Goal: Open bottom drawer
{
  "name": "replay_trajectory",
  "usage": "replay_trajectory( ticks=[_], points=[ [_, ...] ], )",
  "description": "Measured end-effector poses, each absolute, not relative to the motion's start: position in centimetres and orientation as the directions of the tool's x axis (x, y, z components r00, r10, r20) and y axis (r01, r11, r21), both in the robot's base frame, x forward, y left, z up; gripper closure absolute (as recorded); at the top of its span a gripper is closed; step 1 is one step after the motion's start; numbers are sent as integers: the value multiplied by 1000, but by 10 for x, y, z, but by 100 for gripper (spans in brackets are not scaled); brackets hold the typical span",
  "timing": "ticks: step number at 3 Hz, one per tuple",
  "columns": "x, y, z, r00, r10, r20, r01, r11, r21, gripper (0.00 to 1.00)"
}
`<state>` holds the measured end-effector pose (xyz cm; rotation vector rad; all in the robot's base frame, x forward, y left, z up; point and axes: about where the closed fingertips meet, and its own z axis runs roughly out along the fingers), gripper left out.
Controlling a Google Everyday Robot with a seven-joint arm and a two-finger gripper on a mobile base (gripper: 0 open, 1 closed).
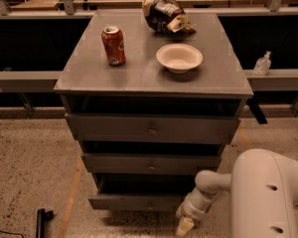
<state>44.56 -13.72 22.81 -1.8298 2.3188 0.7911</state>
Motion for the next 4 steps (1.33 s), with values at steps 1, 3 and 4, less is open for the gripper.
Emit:
replay_trajectory(
  ticks=[1, 3, 4],
  points=[
    [433, -137, 235, -295, -885, -361, -918, 157, 364, 65],
    [434, -146, 247, -305, -891, -335, -928, 200, 314, 39],
    [458, -153, 245, -273, -909, -314, -950, 203, 237, 16]
  ],
)
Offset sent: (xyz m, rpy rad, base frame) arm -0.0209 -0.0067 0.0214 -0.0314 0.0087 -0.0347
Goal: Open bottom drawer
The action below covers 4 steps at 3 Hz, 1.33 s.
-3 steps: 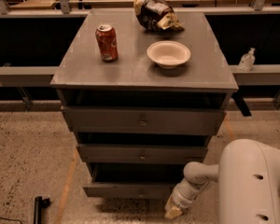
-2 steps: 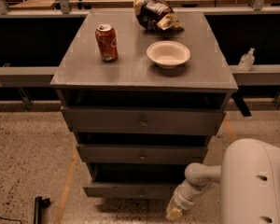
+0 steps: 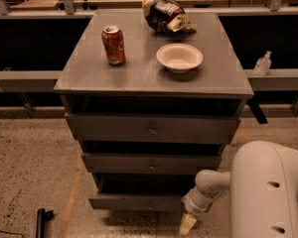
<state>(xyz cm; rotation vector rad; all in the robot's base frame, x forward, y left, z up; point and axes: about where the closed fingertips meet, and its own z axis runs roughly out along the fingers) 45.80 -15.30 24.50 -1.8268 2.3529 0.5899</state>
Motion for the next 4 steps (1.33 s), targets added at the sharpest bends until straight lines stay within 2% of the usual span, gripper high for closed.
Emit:
replay_trajectory(
  ticks=[1, 3, 4],
  points=[
    [482, -159, 237, -241, -926, -291, -964, 194, 182, 0],
    [511, -164, 217, -189, -946, -262, -980, 165, 113, 0],
    [516, -164, 206, -171, -950, -262, -983, 144, 116, 16]
  ],
)
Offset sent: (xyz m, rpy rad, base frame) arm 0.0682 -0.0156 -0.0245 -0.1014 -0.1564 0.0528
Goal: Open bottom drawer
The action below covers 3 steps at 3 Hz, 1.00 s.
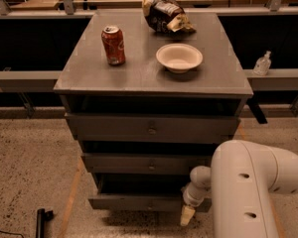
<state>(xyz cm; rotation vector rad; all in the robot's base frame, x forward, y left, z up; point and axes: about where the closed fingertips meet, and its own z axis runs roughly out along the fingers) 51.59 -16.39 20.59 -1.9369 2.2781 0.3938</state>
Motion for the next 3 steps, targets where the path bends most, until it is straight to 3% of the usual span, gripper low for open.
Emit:
replay_trajectory(
  ticks=[3],
  points=[
    [519, -165, 195, -150, -952, -266, -985, 120, 128, 86]
  ],
)
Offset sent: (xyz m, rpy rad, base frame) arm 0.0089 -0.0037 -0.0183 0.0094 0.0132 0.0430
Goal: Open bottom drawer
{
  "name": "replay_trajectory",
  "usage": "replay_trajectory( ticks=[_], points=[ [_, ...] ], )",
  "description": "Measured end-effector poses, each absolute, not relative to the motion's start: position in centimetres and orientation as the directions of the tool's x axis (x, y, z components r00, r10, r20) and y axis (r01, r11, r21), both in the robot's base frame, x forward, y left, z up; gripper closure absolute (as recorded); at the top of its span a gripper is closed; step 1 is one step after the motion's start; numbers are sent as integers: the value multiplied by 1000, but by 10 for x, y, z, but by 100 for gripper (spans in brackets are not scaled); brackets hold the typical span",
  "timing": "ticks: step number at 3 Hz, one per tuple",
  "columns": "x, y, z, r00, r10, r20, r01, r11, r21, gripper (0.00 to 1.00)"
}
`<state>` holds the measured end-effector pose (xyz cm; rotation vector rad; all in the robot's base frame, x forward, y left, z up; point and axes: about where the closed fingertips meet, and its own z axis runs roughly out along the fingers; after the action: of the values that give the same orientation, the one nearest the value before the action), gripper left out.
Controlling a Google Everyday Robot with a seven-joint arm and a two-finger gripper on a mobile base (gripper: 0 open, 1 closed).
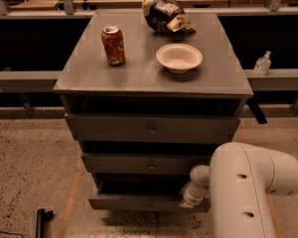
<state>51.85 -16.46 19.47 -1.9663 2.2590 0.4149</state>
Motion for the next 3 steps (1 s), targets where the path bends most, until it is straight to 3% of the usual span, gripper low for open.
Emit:
replay_trajectory(
  ticks=[1, 3],
  points=[
    [519, -165, 195, -150, -952, -266, -985, 119, 128, 100],
    [518, -165, 196, -150, -952, -266, -984, 120, 128, 100]
  ],
)
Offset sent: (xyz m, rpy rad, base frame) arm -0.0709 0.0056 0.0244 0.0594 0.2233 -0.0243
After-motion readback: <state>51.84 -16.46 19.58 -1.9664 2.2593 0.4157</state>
